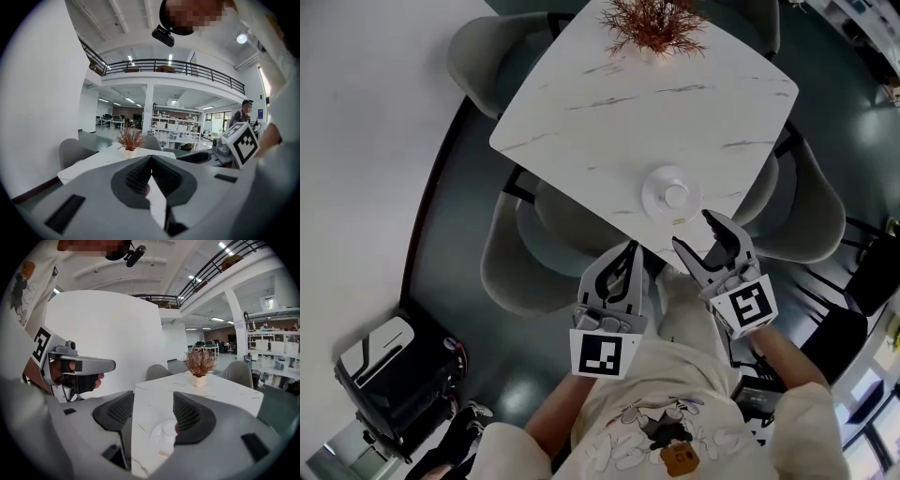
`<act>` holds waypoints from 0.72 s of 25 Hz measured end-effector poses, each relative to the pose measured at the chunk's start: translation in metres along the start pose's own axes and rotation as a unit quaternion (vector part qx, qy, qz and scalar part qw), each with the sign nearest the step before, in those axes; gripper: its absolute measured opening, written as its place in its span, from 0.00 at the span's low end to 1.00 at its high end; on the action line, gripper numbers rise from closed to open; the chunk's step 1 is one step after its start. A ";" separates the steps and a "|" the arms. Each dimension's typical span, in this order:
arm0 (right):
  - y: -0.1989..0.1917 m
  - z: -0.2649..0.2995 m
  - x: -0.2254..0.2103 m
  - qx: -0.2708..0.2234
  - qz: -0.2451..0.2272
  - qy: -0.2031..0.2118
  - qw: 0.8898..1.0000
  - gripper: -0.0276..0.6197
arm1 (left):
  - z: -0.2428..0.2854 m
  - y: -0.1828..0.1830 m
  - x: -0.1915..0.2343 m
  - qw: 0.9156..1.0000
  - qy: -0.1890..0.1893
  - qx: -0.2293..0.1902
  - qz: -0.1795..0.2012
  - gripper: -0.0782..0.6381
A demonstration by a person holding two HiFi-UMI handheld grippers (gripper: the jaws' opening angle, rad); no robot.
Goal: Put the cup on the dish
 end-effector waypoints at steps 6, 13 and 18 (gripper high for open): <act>0.030 -0.005 -0.004 -0.018 0.077 0.020 0.997 0.46 | -0.015 0.023 -0.012 1.000 -0.014 0.003 -0.002 0.12; 0.046 -0.022 -0.004 -0.035 0.190 0.030 0.981 0.46 | -0.035 0.039 -0.035 0.999 -0.044 -0.017 0.006 0.12; 0.061 -0.039 -0.001 -0.047 0.181 0.023 0.982 0.46 | -0.043 0.043 -0.040 0.998 -0.053 0.004 -0.022 0.12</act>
Point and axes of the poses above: the fingertips, and each gripper's own axes: z forward along the fingers, x to its left, y out of its top, the point moved 3 cm from there along -z, backward along the fingers, and after that the axes turned 1 degree about -x, right-handed, at the moved point
